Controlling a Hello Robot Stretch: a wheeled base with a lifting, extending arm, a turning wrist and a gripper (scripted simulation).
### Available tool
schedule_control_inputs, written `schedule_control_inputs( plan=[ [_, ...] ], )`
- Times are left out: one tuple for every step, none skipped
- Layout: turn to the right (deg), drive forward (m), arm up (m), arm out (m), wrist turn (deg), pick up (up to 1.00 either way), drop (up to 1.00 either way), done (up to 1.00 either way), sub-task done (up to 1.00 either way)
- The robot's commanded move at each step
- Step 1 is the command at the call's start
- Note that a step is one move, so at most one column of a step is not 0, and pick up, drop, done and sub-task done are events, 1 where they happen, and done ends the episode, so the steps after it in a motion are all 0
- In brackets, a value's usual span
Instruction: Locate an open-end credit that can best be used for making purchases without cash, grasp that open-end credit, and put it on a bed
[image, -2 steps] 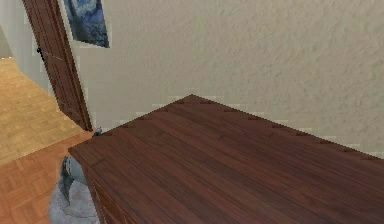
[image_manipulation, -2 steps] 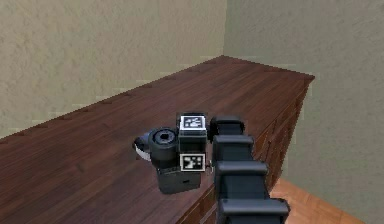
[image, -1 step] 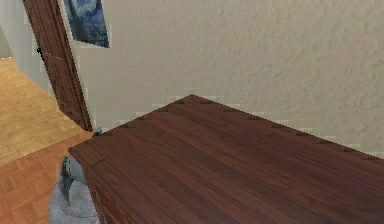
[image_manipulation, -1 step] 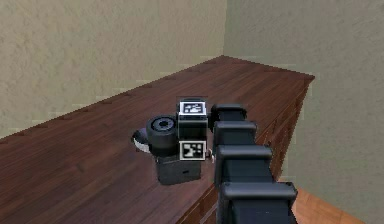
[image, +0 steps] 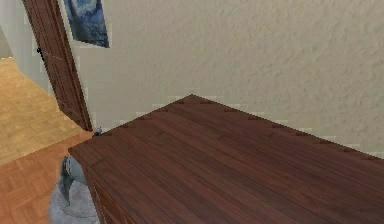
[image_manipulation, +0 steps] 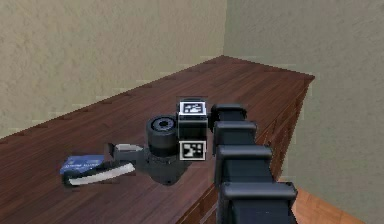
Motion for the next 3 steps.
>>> schedule_control_inputs(
  plan=[
    [0.0,0.0,0.0,0.0,-45.0,0.0,0.0,0.0,0.0],
    [0.0,0.0,0.0,0.0,-24.0,0.0,0.0,0.0,0.0],
    [0.0,0.0,0.0,-0.1,0.0,0.0,0.0,0.0,0.0]
  ],
)
